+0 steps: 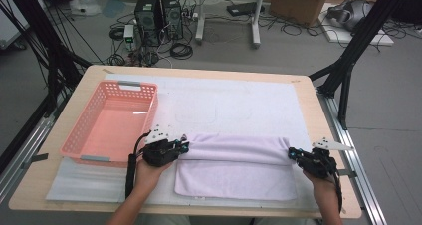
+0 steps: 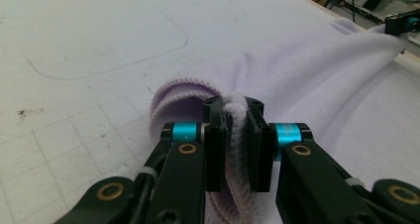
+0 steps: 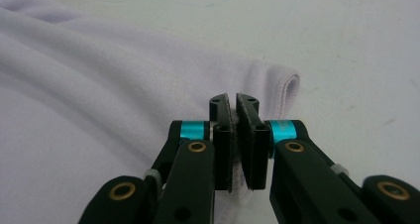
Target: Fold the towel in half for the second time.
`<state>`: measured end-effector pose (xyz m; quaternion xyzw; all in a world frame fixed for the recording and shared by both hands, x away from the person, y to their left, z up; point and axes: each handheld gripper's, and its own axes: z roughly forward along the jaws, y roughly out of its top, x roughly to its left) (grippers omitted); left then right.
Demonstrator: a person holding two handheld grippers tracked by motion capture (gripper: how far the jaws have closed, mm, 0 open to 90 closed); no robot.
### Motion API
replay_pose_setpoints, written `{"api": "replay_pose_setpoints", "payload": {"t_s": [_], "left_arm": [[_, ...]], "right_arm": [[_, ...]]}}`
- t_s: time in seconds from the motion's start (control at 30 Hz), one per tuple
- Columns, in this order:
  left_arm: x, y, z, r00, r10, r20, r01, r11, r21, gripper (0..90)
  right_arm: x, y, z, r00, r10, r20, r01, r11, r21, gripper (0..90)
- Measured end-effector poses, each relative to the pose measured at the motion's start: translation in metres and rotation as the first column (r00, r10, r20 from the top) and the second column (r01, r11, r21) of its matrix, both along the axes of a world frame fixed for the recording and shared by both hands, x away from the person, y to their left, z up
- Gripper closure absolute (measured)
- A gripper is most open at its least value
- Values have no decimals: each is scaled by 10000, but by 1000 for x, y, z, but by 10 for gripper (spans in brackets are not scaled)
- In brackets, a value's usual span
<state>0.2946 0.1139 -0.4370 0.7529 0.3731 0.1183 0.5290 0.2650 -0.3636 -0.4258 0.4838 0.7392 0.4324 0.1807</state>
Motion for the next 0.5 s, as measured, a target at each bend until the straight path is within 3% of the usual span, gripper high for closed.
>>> {"api": "replay_pose_setpoints", "payload": {"t_s": [0.2,0.5], "left_arm": [[-16,0,4,9994,-139,302,144,9998,-152,806],[-30,2,2,9996,-95,256,103,9994,-330,801]], "right_arm": [[-20,0,-1,9998,94,180,-94,10000,4,852],[-36,-2,-1,9993,216,320,-220,9997,122,851]]}}
